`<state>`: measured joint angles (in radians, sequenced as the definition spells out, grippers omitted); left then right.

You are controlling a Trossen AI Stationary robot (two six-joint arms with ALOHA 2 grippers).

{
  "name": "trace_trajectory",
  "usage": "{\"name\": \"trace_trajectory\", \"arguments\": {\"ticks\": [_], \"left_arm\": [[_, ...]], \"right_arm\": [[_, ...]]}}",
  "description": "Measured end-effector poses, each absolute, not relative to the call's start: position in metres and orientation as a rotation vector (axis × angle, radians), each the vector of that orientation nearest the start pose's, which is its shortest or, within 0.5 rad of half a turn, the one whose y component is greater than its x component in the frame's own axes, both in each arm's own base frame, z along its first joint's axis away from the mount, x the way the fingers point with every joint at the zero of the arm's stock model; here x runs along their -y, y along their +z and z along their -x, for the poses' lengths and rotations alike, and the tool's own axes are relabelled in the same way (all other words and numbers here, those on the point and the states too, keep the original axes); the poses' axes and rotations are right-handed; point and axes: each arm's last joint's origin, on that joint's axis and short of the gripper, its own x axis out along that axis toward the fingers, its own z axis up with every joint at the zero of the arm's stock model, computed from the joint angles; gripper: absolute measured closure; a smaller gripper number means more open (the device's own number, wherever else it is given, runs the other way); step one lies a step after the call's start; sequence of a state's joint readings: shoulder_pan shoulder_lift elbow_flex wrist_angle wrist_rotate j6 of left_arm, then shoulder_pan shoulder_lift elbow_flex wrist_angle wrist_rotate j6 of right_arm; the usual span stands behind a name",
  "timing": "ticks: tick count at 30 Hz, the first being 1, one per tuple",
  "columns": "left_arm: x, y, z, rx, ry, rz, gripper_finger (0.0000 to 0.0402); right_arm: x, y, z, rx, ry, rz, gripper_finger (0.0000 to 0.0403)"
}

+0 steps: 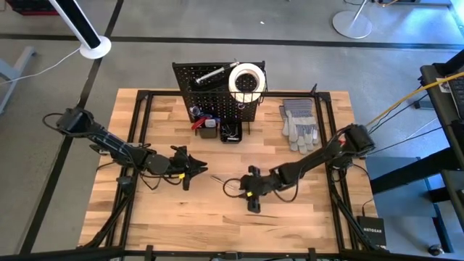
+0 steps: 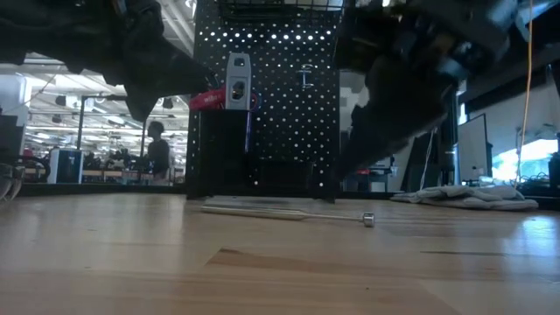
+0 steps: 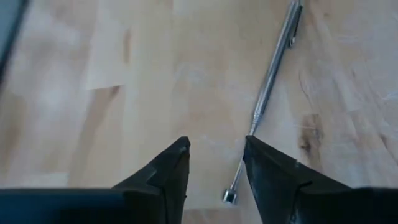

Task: Hang tools onto peg board
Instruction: Put the stainless antenna into the left bin on the pegboard

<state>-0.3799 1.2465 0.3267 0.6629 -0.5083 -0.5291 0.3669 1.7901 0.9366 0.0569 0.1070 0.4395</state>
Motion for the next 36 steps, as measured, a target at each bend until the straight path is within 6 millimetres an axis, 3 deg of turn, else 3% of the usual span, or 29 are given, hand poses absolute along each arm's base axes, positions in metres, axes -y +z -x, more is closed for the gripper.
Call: {"name": "trace_trajectory", "arguments": {"ticks": [13, 20, 23, 30, 36], "left_arm": [[0.069, 0.172, -0.212, -0.191, 0.188, 0.410, 0.0316], [0.069, 0.172, -0.212, -0.191, 0.189, 0.419, 0.0316], [0.069, 0.172, -0.212, -0.189, 0.192, 0.447, 0.0316], [0.069, 0.172, -0.212, -0.184, 0.189, 0.465, 0.0316], [0.076, 0.172, -0.210, -0.192, 0.145, 0.465, 0.0316]], "right_arm": [[-0.130, 0.103, -0.341, -0.854, -0.116, -0.159, 0.0295], [-0.133, 0.089, -0.340, -0.877, -0.157, -0.160, 0.0383], [-0.135, 0.084, -0.339, -0.879, -0.172, -0.147, 0.0391], [-0.137, 0.084, -0.338, -0.848, -0.205, -0.137, 0.0396], [-0.145, 0.096, -0.334, -0.805, -0.199, -0.124, 0.0399]]}}
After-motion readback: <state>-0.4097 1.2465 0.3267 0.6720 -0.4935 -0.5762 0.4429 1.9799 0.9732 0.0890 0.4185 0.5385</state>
